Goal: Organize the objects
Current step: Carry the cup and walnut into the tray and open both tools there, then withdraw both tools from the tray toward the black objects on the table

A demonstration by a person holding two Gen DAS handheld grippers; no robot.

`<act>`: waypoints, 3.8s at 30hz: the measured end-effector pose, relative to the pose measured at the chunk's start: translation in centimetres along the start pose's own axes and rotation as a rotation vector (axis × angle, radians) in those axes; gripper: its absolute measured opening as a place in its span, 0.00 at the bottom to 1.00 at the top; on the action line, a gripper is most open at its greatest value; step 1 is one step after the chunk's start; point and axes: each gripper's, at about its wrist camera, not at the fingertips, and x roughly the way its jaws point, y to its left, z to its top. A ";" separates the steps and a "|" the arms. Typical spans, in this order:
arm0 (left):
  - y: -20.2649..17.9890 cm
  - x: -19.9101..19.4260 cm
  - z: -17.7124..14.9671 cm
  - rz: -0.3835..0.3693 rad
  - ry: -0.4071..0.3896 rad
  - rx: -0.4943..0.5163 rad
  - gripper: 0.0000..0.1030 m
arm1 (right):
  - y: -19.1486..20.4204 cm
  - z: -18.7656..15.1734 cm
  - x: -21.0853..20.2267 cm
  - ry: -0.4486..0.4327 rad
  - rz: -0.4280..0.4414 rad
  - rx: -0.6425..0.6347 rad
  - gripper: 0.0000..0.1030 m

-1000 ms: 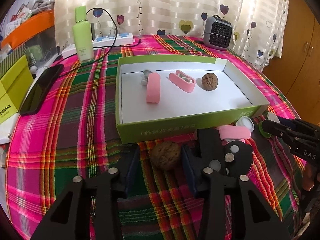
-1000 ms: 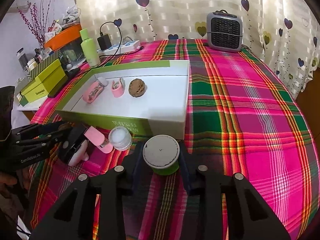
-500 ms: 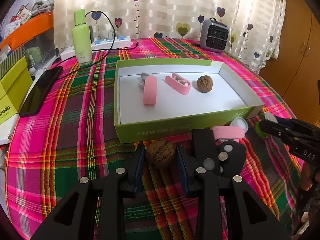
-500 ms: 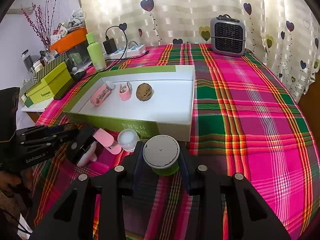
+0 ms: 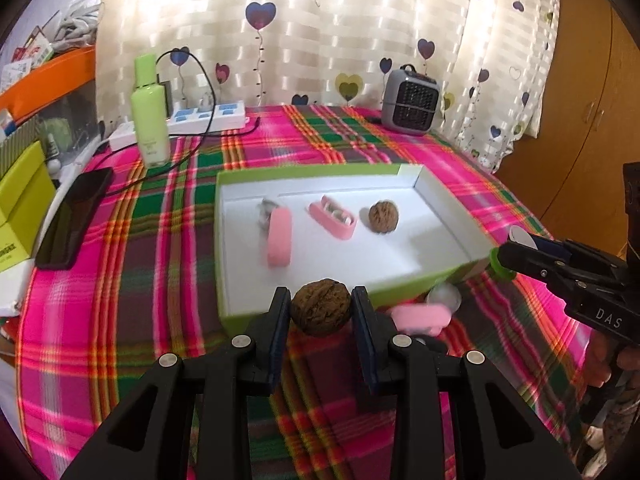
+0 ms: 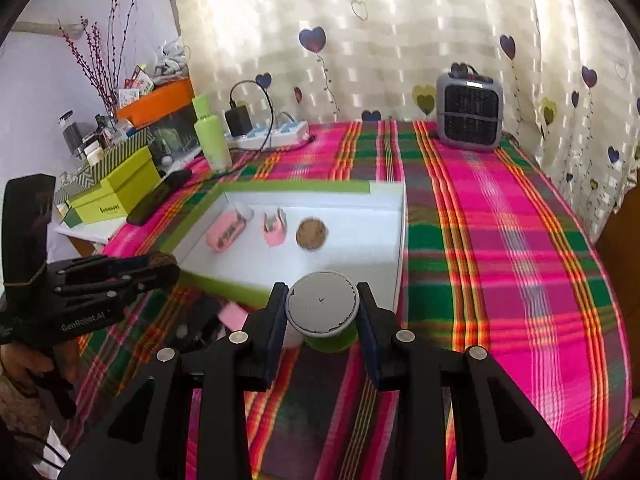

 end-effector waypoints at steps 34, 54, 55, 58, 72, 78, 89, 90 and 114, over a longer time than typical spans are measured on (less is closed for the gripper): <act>-2.4 10.0 5.1 -0.096 0.095 -0.014 0.28 | -3.8 6.9 12.3 0.094 0.040 0.056 0.33; -3.4 10.8 5.4 -0.087 0.109 0.015 0.38 | -4.0 6.9 13.3 0.148 0.011 0.054 0.34; -3.4 10.8 5.3 -0.085 0.109 0.016 0.39 | -4.0 6.9 13.3 0.148 0.012 0.055 0.34; -3.3 10.8 5.3 -0.083 0.108 0.013 0.42 | -4.0 6.9 13.1 0.144 0.011 0.060 0.34; -2.9 8.5 5.0 -0.067 0.077 -0.003 0.53 | -4.3 7.0 10.5 0.077 0.021 0.121 0.44; -2.7 6.4 4.6 -0.052 0.052 -0.017 0.56 | -4.2 6.5 8.1 0.043 0.021 0.144 0.44; -2.5 2.5 3.0 -0.032 0.010 -0.021 0.57 | -2.9 5.0 3.7 0.002 0.007 0.109 0.44; -2.4 2.1 2.8 -0.031 0.007 -0.023 0.57 | -2.7 4.8 3.3 -0.001 0.006 0.102 0.44; -0.7 -1.7 -2.0 -0.036 0.013 -0.080 0.57 | -0.8 -0.3 -0.2 0.007 0.047 0.085 0.44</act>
